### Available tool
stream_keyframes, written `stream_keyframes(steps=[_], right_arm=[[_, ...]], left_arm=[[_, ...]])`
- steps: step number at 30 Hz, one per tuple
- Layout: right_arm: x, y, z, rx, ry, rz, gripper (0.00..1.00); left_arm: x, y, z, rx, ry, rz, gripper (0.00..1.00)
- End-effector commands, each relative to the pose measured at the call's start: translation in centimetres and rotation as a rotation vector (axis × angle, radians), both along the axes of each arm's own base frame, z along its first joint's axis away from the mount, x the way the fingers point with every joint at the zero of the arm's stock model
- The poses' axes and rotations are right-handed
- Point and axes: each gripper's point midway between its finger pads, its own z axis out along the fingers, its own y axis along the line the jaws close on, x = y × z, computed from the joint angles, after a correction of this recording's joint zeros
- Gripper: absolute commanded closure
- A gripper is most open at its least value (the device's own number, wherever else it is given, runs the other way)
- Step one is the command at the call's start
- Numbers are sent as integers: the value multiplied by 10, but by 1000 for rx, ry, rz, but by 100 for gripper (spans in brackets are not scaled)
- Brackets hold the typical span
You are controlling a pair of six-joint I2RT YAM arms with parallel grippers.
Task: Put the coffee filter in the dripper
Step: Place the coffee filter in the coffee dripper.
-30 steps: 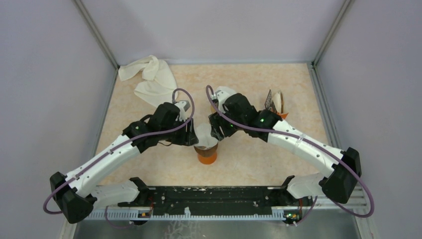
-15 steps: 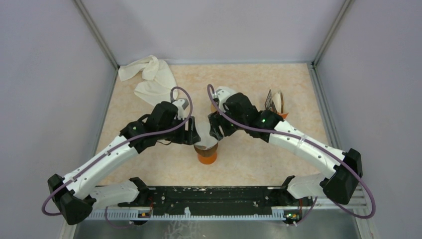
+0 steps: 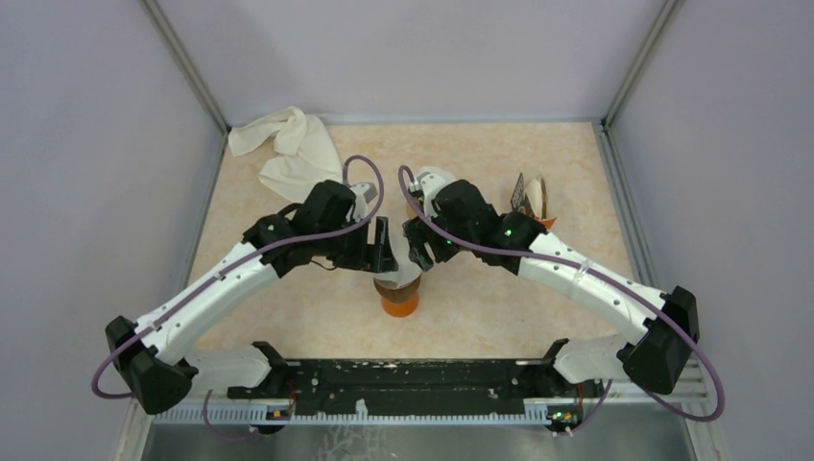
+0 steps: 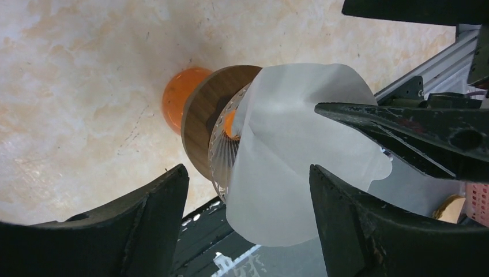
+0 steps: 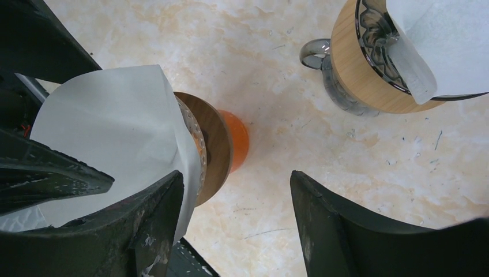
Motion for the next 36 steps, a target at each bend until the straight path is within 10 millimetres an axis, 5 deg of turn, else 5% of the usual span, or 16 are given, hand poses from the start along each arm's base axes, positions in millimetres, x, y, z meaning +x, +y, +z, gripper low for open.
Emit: stream_keyframes(steps=[1,11,36], right_arm=[[9,1,35,68,-90,-8,31],[10,5,38,103,-107,4,30],[5,21,20,110,-46,65,30]], left_arm=[[-11,-1,2,12,92,-4,18],[-27,1,-24,63,211,-4,18],[-18,11,-51,224,227,-35,23]])
